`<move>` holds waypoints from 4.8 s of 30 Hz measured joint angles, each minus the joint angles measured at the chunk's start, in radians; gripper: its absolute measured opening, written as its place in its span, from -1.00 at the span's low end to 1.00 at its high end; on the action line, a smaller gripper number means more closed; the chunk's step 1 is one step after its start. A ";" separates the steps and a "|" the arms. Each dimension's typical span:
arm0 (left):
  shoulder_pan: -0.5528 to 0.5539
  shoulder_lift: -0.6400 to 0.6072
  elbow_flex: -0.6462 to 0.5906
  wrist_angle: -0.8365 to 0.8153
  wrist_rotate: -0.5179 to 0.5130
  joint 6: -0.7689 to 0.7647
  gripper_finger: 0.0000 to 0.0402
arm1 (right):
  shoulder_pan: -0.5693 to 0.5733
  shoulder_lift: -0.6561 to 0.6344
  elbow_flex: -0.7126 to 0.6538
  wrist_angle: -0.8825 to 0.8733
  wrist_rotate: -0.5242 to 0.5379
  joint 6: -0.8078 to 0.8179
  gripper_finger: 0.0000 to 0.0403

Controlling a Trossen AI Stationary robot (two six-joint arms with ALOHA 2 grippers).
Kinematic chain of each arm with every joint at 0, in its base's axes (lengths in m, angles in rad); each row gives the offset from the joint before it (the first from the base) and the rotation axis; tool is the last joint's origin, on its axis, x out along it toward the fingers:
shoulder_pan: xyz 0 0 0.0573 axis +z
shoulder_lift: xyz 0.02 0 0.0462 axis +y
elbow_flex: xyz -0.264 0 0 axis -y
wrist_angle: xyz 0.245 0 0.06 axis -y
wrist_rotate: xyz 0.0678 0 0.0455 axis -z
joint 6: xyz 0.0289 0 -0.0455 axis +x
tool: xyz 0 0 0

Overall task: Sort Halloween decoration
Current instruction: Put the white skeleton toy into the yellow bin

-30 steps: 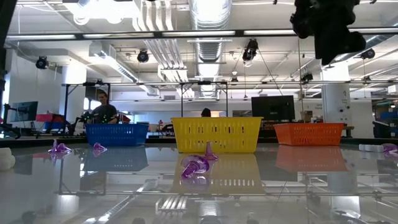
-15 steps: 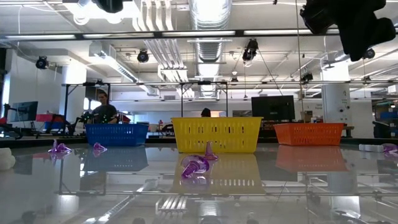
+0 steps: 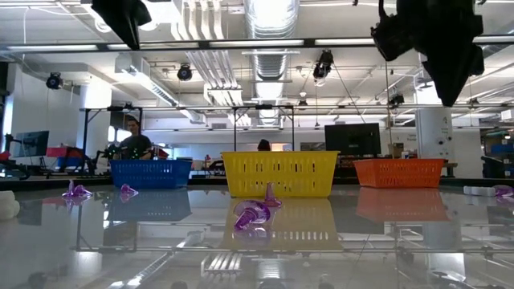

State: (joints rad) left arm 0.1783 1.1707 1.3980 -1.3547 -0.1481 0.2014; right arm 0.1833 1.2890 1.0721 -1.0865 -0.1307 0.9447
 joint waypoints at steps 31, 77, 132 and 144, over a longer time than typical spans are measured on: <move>0.000 -0.085 0.002 -0.029 -0.039 -0.052 -0.81 | 0.331 0.246 -0.002 0.126 -0.070 0.320 -0.09; 0.000 -0.109 0.014 -0.029 -0.036 -0.086 -0.81 | 0.395 0.433 0.060 0.194 -0.129 0.419 -0.94; 0.000 -0.105 0.013 -0.048 -0.036 -0.137 -0.81 | -0.210 0.408 0.361 0.195 0.079 -0.371 -0.94; 0.000 -0.105 0.013 -0.048 -0.030 -0.137 -0.62 | -0.210 0.415 0.361 0.204 0.091 -0.385 -0.94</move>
State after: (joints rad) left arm 0.1780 1.0653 1.4114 -1.4025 -0.1780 0.0647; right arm -0.0269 1.7035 1.4330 -0.8829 -0.0397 0.5593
